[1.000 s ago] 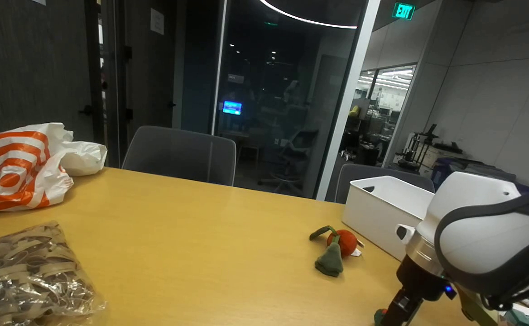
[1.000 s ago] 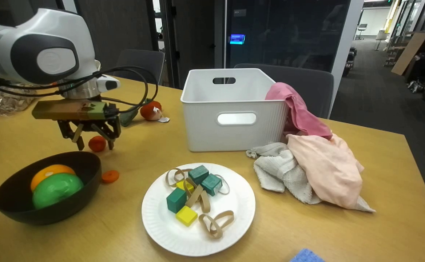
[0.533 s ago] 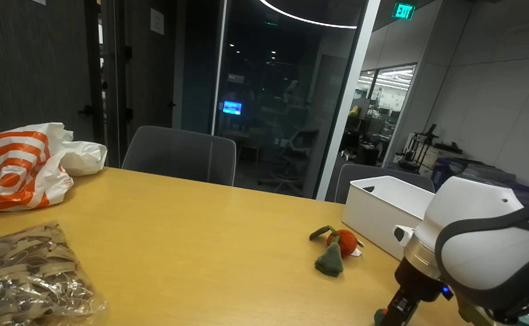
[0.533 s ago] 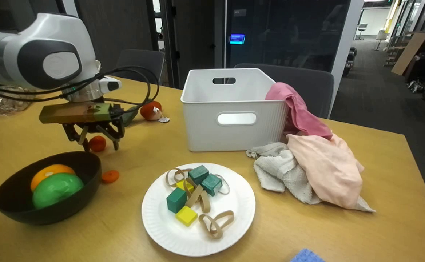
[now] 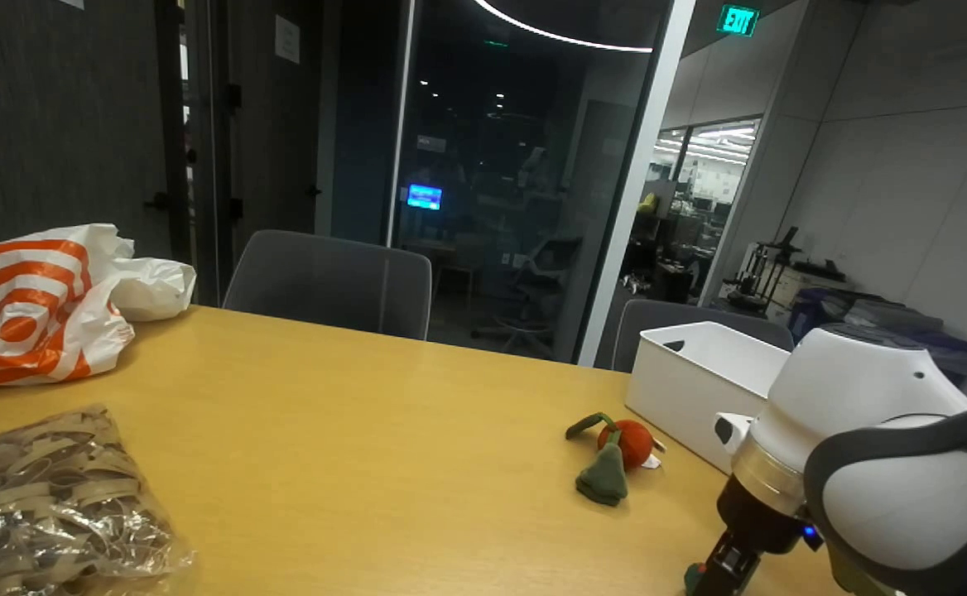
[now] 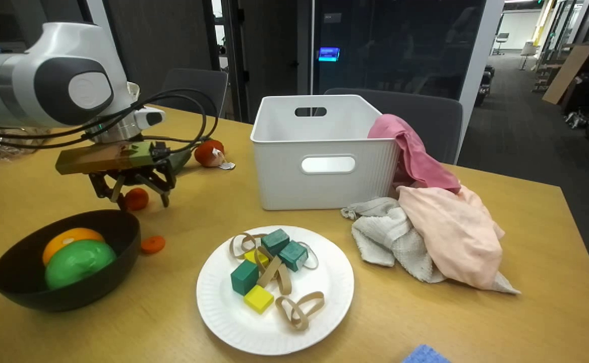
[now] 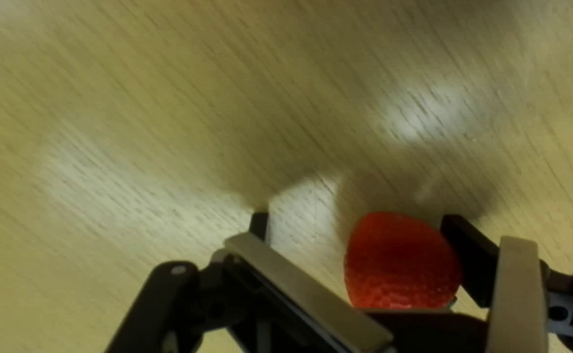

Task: Put the orange and the apple inside the black bowl

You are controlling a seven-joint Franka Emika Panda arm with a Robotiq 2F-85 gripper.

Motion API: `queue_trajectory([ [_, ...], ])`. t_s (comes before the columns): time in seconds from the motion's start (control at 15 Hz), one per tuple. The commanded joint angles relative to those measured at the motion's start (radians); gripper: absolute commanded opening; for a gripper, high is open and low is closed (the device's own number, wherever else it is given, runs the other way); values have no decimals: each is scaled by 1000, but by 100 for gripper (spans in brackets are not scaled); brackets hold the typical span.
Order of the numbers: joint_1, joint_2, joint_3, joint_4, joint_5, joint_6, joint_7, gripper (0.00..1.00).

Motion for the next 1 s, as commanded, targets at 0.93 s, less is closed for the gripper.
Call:
queue_trajectory([
  [0.93,4,-99,25,-19,-13,-63,65,3],
])
